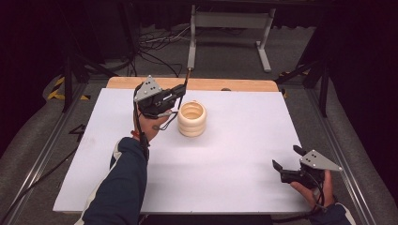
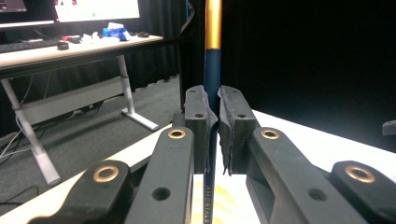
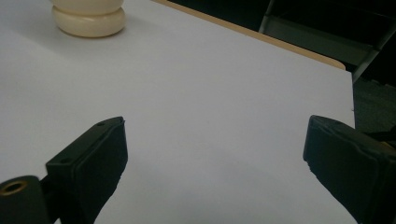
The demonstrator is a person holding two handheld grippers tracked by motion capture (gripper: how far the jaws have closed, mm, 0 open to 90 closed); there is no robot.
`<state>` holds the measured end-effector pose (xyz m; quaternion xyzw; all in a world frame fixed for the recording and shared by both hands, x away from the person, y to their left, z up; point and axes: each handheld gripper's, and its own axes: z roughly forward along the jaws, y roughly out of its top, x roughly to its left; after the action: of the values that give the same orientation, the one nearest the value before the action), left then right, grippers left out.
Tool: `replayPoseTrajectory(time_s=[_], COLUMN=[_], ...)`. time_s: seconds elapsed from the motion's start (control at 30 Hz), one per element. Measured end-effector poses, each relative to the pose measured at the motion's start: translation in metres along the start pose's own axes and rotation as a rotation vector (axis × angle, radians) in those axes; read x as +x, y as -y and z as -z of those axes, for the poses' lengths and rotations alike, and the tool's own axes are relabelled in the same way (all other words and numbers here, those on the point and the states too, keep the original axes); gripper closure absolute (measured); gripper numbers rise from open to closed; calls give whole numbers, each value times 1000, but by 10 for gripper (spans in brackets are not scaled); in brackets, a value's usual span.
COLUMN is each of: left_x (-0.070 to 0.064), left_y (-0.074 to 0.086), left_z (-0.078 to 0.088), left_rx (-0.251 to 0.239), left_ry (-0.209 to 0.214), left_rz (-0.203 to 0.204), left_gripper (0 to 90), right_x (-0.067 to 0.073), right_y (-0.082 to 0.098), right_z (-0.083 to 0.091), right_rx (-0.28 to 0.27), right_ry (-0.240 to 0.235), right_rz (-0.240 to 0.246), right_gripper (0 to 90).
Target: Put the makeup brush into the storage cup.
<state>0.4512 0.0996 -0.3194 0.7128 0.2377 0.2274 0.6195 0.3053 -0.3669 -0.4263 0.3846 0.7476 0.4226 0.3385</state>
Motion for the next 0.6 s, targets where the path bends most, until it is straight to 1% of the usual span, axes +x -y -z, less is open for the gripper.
replayPoseTrajectory(time_s=[0.1,0.17,0.33,0.4,0.47,0.6], left_x=[1,1,1,0,0,-1], left_y=[1,3,7,8,12,16], left_z=[-6,-12,-23,-25,-31,-36], left_rx=[7,11,16,19,23,28], left_ry=[1,-6,10,9,18,26], left_rz=[6,8,21,14,21,27], left_gripper=[828,828,828,827,828,827], right_x=[0,-1,-1,-1,-1,-1], right_y=[0,0,0,0,0,0], right_z=[0,0,0,0,0,0], right_rx=[-1,-3,-5,-2,-6,-5], right_ry=[2,0,-1,0,-2,-4], right_rz=[-1,0,0,3,3,4], right_gripper=[68,68,68,68,67,67])
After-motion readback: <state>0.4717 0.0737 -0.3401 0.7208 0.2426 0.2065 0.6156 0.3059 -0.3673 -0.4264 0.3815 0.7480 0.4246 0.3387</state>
